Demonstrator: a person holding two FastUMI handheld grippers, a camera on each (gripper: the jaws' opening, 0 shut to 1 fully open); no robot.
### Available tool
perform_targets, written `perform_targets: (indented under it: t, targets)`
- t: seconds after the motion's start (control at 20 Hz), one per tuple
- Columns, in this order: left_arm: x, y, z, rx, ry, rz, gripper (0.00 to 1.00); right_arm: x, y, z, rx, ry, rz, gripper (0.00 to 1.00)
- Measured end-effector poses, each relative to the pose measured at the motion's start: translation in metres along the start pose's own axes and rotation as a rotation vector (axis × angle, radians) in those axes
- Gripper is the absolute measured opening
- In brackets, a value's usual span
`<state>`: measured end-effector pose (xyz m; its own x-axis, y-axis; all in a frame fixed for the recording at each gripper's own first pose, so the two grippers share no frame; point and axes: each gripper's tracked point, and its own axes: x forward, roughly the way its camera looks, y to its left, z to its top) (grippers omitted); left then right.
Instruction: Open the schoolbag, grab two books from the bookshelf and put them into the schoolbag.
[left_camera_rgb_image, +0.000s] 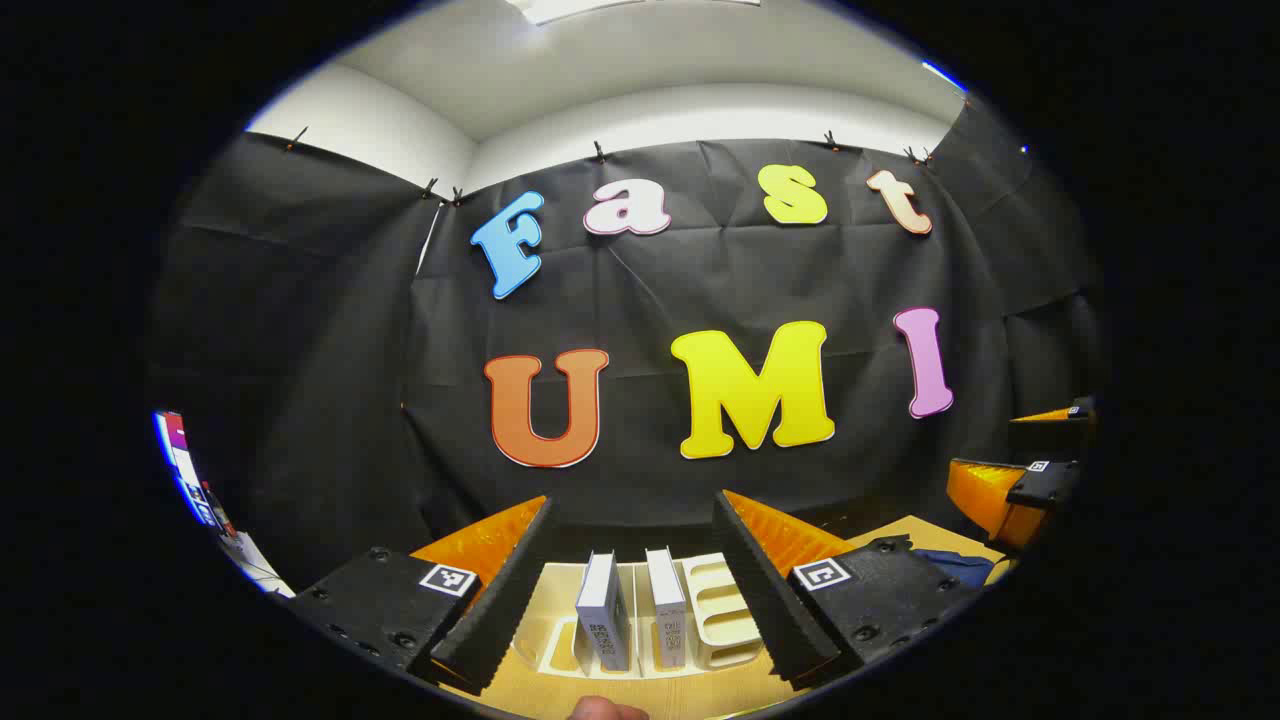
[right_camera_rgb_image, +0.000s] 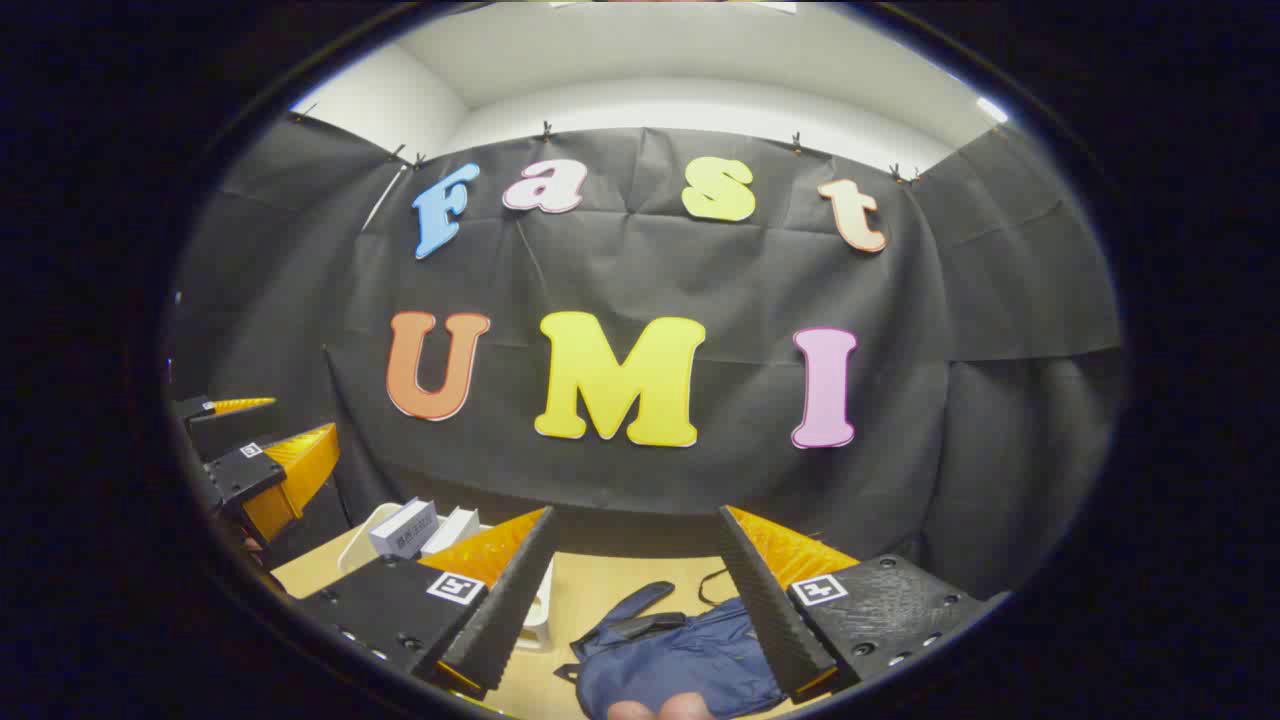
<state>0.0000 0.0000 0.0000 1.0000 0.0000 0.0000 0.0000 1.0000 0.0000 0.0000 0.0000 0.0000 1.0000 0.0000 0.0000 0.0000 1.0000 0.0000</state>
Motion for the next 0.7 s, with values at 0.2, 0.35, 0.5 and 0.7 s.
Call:
perform_targets:
  t: [0.2,0.35,0.5,0.7]
  targets:
    - [0.0023,-0.0020,-0.0004,-0.009,0.001,-0.017,0.99,-0.0007,0.0039,-0.0007,-0.007,0.004,-0.003,0.95]
    - [0.0036,-0.0057,0.0018,-0.009,-0.005,-0.031,0.99,-0.0019,0.0024,0.0031,-0.001,-0.005,-0.012,0.98]
    - [0.0031,-0.0049,0.0025,-0.006,-0.009,-0.037,0.99,-0.0015,0.0021,0.0030,0.009,-0.006,-0.016,0.98]
    - [0.0034,-0.0073,0.0035,-0.006,-0.014,-0.049,0.99,-0.0026,0.0012,0.0040,0.010,-0.006,-0.023,0.98]
